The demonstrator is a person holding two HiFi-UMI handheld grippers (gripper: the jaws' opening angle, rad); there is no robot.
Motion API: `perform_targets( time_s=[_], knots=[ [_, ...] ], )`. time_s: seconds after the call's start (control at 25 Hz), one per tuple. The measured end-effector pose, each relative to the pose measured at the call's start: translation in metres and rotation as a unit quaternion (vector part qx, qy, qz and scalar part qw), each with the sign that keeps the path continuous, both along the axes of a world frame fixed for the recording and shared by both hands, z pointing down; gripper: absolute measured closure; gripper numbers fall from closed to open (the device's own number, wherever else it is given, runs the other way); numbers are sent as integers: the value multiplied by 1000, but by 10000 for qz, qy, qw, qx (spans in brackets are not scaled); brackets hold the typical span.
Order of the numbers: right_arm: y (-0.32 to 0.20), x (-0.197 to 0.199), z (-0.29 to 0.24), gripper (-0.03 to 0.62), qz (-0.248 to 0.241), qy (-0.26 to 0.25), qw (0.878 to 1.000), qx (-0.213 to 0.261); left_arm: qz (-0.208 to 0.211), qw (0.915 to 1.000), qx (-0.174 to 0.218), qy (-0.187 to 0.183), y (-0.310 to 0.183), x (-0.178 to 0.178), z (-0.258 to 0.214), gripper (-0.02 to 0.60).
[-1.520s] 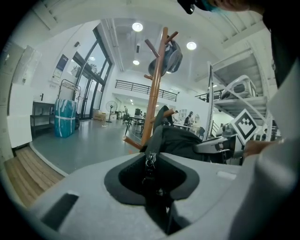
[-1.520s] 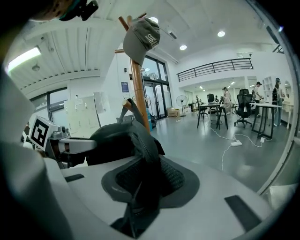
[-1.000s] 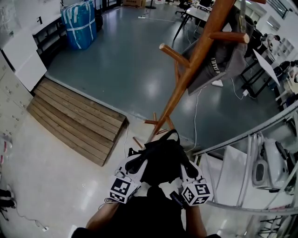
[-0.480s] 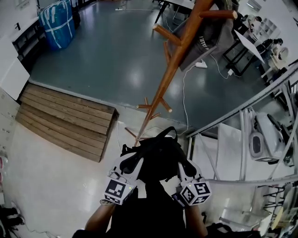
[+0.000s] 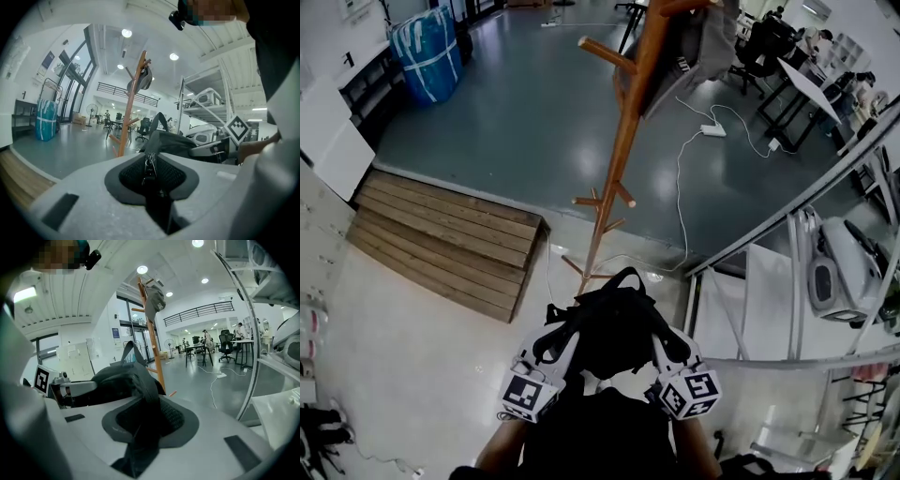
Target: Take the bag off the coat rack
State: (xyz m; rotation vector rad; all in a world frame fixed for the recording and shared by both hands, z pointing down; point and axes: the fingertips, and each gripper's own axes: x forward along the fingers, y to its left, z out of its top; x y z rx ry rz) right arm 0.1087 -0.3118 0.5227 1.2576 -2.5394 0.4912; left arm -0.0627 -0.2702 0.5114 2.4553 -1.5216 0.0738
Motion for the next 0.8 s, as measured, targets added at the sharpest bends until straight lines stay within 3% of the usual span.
perform_targets(
  time_s=[0.24, 0.4, 0.68, 0.8],
  knots=[
    [24, 12, 0, 510, -358, -114, 9993, 39, -308, 9992, 232, 82, 31, 15, -9, 506],
    [40, 21, -2, 510, -547, -174, 9983, 61, -324, 9993, 139, -113, 56, 24, -1, 506],
    [62, 39, -2, 510, -782, -261, 9965, 113, -534, 9984, 72, -140, 80, 43, 0, 506],
    [67, 43, -1, 510, -817, -289, 9961, 132, -606, 9979, 242, 16, 84, 49, -7, 506]
  ],
)
